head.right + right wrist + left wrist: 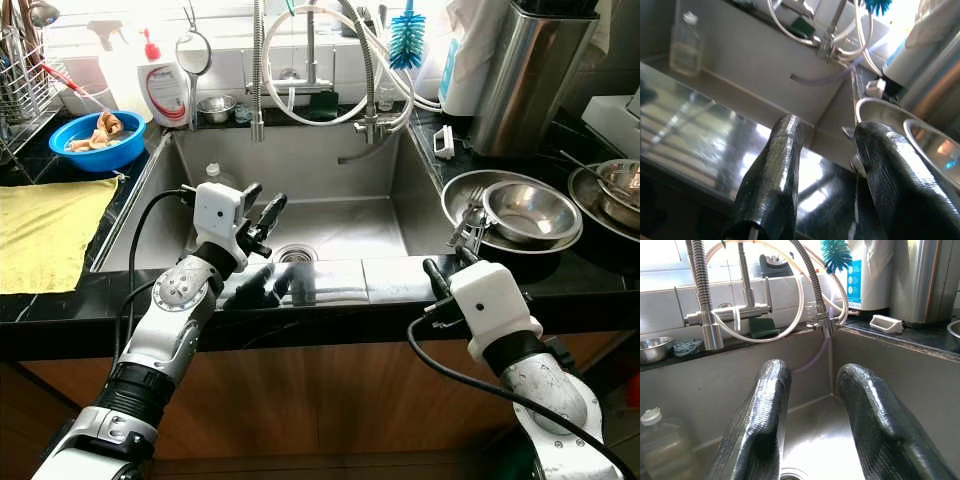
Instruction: Kitchen organization
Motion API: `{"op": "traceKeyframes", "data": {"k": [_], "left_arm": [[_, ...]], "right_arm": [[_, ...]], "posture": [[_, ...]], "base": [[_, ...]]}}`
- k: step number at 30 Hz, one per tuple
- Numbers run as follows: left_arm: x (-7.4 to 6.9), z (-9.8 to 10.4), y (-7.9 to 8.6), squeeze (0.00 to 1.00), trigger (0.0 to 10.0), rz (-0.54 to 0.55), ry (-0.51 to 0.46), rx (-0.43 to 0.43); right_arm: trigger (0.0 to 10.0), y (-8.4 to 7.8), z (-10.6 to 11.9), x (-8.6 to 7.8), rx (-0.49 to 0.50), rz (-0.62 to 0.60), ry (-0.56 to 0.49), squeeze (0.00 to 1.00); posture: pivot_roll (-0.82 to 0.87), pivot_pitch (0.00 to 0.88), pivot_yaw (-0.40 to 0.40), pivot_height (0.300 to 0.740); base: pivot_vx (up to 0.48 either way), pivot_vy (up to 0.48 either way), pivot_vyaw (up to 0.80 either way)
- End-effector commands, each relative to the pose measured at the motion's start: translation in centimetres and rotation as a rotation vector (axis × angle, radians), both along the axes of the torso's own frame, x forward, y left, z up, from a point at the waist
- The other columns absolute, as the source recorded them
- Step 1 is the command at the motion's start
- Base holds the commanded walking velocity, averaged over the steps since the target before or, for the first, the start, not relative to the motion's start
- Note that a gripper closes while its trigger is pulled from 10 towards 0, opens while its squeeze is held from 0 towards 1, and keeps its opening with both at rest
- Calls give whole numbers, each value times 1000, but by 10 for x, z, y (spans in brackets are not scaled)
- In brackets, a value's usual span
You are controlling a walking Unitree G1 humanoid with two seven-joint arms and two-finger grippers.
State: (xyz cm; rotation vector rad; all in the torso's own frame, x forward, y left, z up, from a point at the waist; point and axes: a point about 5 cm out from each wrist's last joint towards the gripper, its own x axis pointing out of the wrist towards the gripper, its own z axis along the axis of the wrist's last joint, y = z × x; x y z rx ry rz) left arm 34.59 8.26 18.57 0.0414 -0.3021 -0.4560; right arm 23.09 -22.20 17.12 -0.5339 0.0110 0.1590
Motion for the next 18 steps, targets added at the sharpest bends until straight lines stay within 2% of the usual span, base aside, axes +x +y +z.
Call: {"op": "traceKeyframes", "data": {"k": [1,13,14,15,16,17,18], "left_arm": [[-1,-1,0,0,10000,-7,13,2],[-3,-2,-2,0,10000,-20,12,3],[-2,-2,-2,0,10000,-21,11,2],[-2,-2,-2,0,10000,-21,11,2],[-2,-1,-2,0,10000,-21,11,2],[-2,-1,-2,0,10000,-21,11,2],[-2,-1,-2,0,10000,-22,10,1]], "right_arm": [[10000,-6,-1,1,-12,-42,8,0],[10000,-1,3,6,-15,-29,-24,0],[3804,-1,3,6,-16,-35,-26,0],[3804,-1,3,6,-16,-35,-26,0],[1216,-2,3,7,-18,-42,-26,0],[1216,-2,3,7,-18,-42,-26,0],[0,-2,3,7,-18,-43,-26,0]], "posture": [[-48,0,55,740],[-42,0,54,740],[-42,0,53,740],[-42,0,53,740],[-42,0,53,740],[-42,0,53,740],[-42,0,54,740]], "base": [[0,0,0],[0,0,0],[0,0,0],[0,0,0],[0,0,0],[0,0,0],[0,0,0]]}}
